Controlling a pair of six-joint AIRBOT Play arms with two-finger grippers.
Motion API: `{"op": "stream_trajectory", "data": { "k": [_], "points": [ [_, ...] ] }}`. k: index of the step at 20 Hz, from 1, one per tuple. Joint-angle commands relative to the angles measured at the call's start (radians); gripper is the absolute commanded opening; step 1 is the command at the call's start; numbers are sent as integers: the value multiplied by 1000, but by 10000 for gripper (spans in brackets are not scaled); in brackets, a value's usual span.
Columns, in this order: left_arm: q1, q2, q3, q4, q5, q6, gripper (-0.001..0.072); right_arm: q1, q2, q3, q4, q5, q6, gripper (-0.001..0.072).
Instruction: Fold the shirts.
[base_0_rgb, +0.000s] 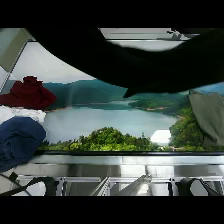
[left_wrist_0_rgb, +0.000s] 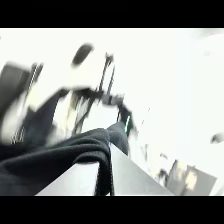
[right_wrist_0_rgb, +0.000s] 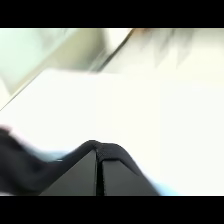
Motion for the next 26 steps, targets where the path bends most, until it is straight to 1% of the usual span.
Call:
{"op": "stream_trajectory", "data": {
  "k": [1,3,5,7,9,12,13,14,15,17,19,20,22,23,24,25,26],
  "points": [
    [123,181,0,-217,128,-26,15,-111,116,158,13,-92,23,18],
    [195,247,0,-168,143,-47,16,-111,126,203,44,-129,23,18],
    [245,289,0,-114,133,-93,16,-112,126,237,49,-138,18,18],
    [291,321,0,24,132,-127,16,-112,124,240,50,-129,16,17],
    [303,338,0,185,138,-149,15,-111,106,240,53,-95,23,18],
    [290,329,-9,393,147,-158,16,-103,43,218,54,-50,23,18],
    [275,320,-31,441,155,-162,16,-83,19,187,59,-43,23,18],
    [248,309,-74,488,170,-164,16,-43,-14,141,61,-31,19,18],
    [217,291,-119,546,177,-163,16,7,-51,89,60,-16,-7,18],
    [135,233,-218,696,210,-152,16,143,-137,-47,13,-26,-55,19],
    [48,141,-313,845,308,-129,17,273,-243,-167,-74,-106,-96,19],
    [7,76,-355,910,388,-119,24,331,-314,-219,-127,-175,-109,19],
    [-53,-80,-422,964,575,-61,24,425,-494,-270,-188,-326,-137,19],
    [-70,-171,-432,954,650,-7,24,456,-601,-270,-194,-409,-159,19],
    [-80,-282,-412,954,701,43,24,477,-695,-269,-187,-506,-163,19],
    [-81,-397,-358,951,707,76,24,491,-786,-258,-159,-600,-165,19],
    [-74,-502,-285,948,687,84,23,492,-859,-233,-117,-645,-185,19]
  ]
}}
